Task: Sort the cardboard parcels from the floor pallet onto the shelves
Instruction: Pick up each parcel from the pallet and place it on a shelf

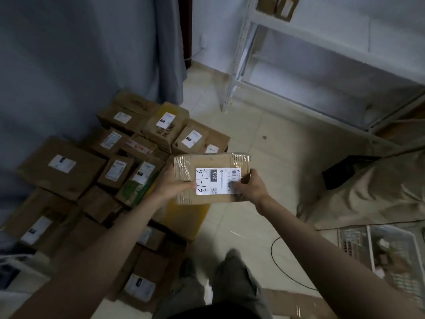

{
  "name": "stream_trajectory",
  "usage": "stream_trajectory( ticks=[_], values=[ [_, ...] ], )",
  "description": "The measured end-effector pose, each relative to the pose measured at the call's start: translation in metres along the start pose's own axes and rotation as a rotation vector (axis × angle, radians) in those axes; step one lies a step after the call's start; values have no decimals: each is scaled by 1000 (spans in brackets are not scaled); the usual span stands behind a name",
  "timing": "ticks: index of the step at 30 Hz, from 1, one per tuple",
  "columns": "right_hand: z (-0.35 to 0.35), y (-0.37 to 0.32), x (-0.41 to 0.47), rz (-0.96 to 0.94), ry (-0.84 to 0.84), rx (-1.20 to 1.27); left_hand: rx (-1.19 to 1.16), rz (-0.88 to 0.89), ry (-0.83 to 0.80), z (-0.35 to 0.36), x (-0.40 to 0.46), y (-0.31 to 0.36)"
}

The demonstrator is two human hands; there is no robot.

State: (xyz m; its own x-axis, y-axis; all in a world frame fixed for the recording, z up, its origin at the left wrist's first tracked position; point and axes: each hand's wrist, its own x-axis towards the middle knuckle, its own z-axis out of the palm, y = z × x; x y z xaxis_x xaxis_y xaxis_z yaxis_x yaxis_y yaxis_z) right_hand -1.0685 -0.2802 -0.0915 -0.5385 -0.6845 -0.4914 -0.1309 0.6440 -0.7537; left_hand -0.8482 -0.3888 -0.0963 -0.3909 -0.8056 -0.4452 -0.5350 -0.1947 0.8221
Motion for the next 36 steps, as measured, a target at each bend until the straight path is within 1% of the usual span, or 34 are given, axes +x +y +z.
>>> stream_trajectory(
  ticks=[4,8,12,15,16,18,21,23,28,31,33,36],
  values=[
    [-4,4,66,59,-58,-101,-75,-82,5,23,42,-1],
    [-6,1,151,92,-136,-181,-179,-164,19,51,98,-2],
    [2,0,250,92,-214,-296,-269,-420,76,83,172,-14],
    [13,7,329,112,-285,-383,-325,-529,183,113,231,-24],
    [16,9,348,120,-299,-394,-327,-532,200,120,246,-27],
    [25,17,394,131,-320,-421,-319,-542,199,140,284,-46],
    [42,37,461,151,-346,-470,-365,-642,185,169,333,-80],
    [57,51,502,149,-356,-503,-412,-666,189,188,368,-103],
    [102,79,589,119,-382,-622,-436,-826,213,221,454,-150],
    [130,96,634,117,-380,-663,-474,-831,230,232,492,-174],
    [147,104,657,116,-380,-690,-538,-820,271,237,513,-189],
    [171,114,681,79,-408,-802,-603,-812,333,241,533,-209]
  ],
)
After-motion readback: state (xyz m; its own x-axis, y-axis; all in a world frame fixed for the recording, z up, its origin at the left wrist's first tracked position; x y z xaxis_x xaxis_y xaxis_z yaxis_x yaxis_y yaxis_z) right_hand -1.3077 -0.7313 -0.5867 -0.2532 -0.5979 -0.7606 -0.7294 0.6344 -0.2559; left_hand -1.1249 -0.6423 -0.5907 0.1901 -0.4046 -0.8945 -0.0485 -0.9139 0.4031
